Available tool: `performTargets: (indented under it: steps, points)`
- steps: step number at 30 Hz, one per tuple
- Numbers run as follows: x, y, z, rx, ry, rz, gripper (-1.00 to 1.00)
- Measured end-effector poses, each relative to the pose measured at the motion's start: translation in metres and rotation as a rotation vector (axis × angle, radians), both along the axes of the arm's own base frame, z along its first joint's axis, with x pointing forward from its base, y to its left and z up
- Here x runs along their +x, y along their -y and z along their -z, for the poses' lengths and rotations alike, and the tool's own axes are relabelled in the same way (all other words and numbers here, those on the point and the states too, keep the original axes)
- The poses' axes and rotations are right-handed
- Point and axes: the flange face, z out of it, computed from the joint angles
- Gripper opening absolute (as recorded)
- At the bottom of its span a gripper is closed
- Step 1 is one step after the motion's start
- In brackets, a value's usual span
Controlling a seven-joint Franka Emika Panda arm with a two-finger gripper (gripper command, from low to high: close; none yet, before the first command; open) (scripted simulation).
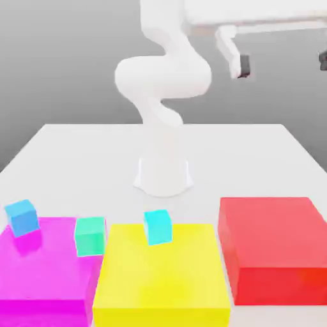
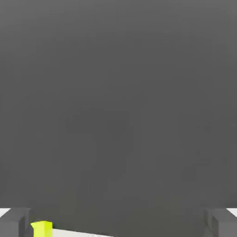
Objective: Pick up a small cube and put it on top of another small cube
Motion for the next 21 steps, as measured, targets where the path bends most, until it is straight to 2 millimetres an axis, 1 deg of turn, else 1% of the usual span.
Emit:
performTargets:
  steps: [3,5,10,14,18,21]
  points:
    - [0.014,-0.034,0.044,-0.011,-0.065,-0.034,0.0]
    - [0.02,-0.058,0.075,-0.021,-0.107,-0.057,0.0]
    - [0.031,-0.102,0.157,-0.053,-0.212,-0.087,0.0]
    - [0.027,-0.139,0.227,-0.086,-0.292,-0.117,0.0]
    - [0.012,-0.173,0.299,-0.127,-0.37,-0.147,0.0]
    - [0.008,-0.182,0.351,-0.139,-0.389,-0.155,0.0]
